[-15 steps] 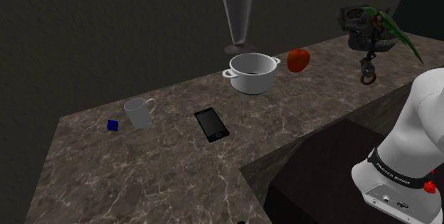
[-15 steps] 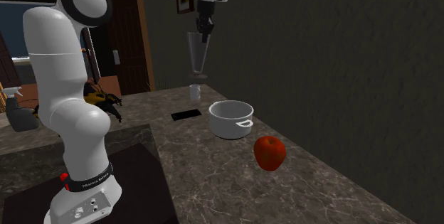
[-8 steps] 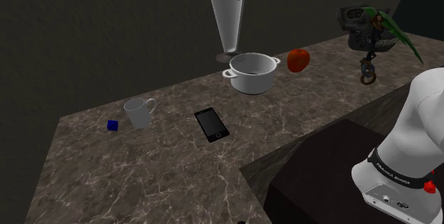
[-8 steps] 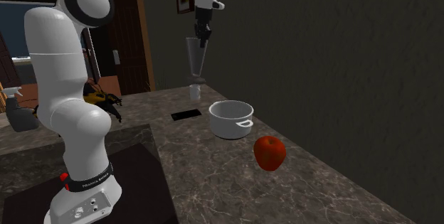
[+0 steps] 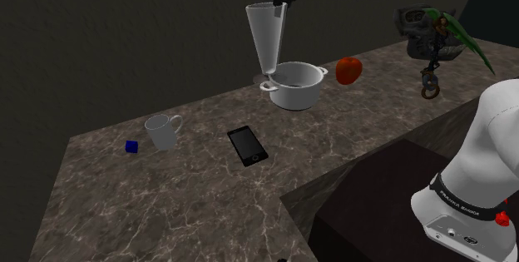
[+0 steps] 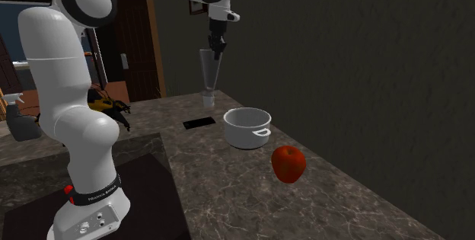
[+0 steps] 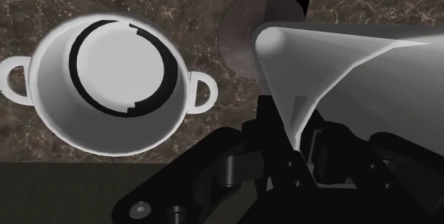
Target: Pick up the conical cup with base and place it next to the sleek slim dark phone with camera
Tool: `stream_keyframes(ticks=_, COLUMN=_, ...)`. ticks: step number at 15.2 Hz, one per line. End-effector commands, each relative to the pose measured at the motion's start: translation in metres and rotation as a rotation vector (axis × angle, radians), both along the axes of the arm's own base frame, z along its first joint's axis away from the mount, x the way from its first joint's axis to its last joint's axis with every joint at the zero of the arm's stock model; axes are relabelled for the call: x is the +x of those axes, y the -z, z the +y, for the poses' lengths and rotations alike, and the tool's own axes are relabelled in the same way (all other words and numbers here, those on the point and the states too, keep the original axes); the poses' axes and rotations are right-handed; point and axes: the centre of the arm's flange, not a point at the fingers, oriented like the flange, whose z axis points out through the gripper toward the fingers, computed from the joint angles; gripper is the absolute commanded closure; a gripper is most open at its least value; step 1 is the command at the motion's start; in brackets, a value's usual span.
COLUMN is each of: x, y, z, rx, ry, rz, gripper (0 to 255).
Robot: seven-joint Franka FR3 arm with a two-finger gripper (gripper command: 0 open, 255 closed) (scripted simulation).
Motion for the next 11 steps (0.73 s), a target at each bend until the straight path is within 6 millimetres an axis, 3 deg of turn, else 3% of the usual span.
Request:
stream_keyframes(ticks=1, x=0.0, y=0.011, z=0.0, rx=0.0, ry=0.0, rz=-0.001, gripper=255)
stream_keyframes(ticks=11, x=0.0, y=0.064, z=0.0, rx=0.0, ry=0.0, rz=-0.001, gripper=255)
